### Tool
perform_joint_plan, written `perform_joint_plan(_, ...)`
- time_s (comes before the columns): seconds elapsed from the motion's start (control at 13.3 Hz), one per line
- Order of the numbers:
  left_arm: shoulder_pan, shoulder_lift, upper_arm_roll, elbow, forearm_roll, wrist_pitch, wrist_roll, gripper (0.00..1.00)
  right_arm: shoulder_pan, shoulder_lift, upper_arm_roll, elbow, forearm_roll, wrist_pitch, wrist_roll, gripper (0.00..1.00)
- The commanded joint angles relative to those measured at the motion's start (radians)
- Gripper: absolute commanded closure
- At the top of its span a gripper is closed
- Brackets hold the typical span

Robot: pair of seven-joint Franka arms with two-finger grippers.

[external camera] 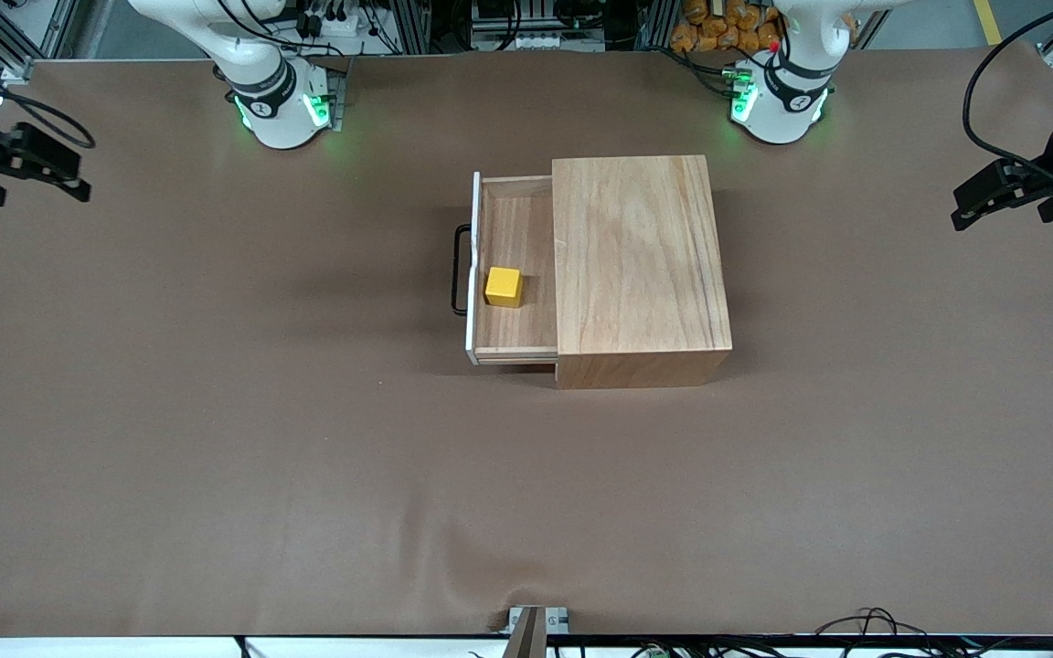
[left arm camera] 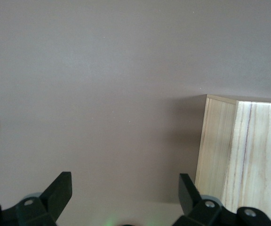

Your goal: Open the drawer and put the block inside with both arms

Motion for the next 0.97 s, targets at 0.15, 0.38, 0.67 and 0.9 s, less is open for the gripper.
perform_joint_plan(0.15,-0.003,0.001,-0.002,0.069,-0.014,-0.088,0.01,0.0,0.011,-0.027,-0.014,-0.027,-0.016,0.005,-0.028,0.0)
perform_joint_plan(0.38,-0.003,0.001,-0.002,0.071,-0.039,-0.094,0.01,0.0,0.011,-0.027,-0.014,-0.027,-0.016,0.005,-0.026,0.0)
perform_joint_plan(0.67,-0.003,0.001,-0.002,0.071,-0.048,-0.094,0.008,0.0,0.011,-0.027,-0.012,-0.027,-0.016,-0.008,-0.026,0.0)
perform_joint_plan(0.9,0.002,0.002,0.001,0.072,-0.039,-0.094,0.004,0.0,0.009,-0.027,-0.014,-0.027,-0.016,-0.009,-0.025,0.0)
